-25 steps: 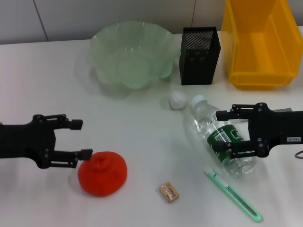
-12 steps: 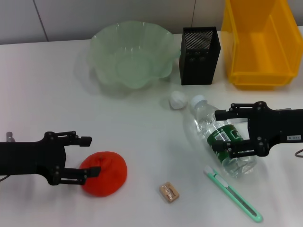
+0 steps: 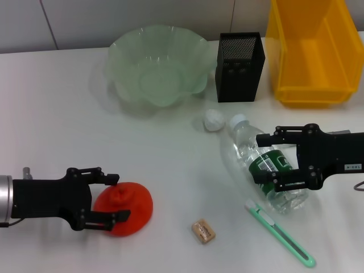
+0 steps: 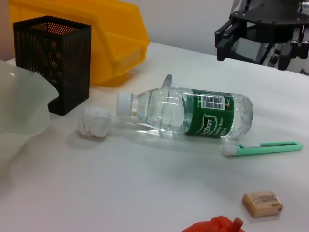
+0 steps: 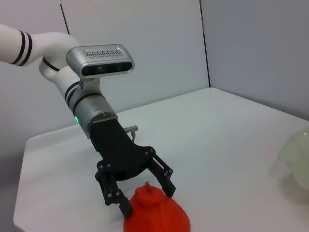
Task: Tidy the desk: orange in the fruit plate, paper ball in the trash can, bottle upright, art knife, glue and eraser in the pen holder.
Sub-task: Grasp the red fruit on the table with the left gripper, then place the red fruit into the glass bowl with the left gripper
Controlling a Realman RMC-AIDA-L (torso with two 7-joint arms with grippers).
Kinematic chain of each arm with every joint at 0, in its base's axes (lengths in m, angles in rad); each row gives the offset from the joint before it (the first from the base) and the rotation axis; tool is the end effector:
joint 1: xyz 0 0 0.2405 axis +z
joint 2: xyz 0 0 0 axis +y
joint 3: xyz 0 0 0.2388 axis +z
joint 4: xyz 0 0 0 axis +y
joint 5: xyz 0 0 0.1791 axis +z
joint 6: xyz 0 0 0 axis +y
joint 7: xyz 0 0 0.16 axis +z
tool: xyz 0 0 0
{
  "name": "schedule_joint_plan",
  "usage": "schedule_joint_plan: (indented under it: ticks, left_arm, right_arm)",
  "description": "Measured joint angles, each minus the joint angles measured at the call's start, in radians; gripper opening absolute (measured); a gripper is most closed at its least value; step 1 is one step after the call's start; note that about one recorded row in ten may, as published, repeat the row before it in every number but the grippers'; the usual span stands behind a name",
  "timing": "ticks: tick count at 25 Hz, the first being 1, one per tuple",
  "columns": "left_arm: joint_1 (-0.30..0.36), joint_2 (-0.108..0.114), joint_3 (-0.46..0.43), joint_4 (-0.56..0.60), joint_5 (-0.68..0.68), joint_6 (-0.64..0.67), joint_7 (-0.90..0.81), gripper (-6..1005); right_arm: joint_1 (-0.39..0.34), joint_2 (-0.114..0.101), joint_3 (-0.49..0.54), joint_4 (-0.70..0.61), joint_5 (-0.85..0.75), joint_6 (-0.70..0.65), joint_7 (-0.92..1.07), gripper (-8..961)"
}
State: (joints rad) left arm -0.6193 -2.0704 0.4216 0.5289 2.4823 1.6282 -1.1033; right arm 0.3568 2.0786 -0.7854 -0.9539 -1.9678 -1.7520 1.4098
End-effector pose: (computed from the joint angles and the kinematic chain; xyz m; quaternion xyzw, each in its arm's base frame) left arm -0.2509 0.2768 -0.0285 -0.9799 -0.1326 -0.1384 0.0555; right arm 0.2313 0.2617 0.0223 -0.9591 0.1547 0.2126 0.1053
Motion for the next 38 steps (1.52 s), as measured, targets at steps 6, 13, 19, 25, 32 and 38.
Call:
schedule_joint_plan:
  ticks: [6,13,19,25,32,38]
  left_arm:
    - [0.0,0.0,0.0,-0.019,-0.001,-0.004,0.023,824]
    - [0.003,0.001,0.0,-0.024,-0.001,-0.01,0.038,718]
    - [0.004,0.001,0.0,-0.024,0.0,-0.011,0.041,571]
    - [0.003,0.003,-0.001,-0.022,-0.023,0.002,0.041,347]
    - [-0.004,0.008,-0.002,0.05,-0.108,0.064,-0.023,233]
    - [-0.078,0.006,0.001,0.126,-0.244,0.047,-0.14,171]
  right_arm:
    - [-0.002,0.0,-0.005,0.004,0.0,0.007,0.0,787]
    - [0.0,0.0,-0.001,0.004,0.0,0.008,0.0,787]
    - [0.001,0.0,0.002,0.004,0.0,0.008,0.0,787]
    - [0.001,0.0,0.002,0.004,0.0,0.003,0.0,788]
    - [-0.004,0.0,0.001,0.004,0.0,0.0,0.0,788]
    - [-0.024,0.001,0.002,0.008,-0.001,-0.011,-0.006,788]
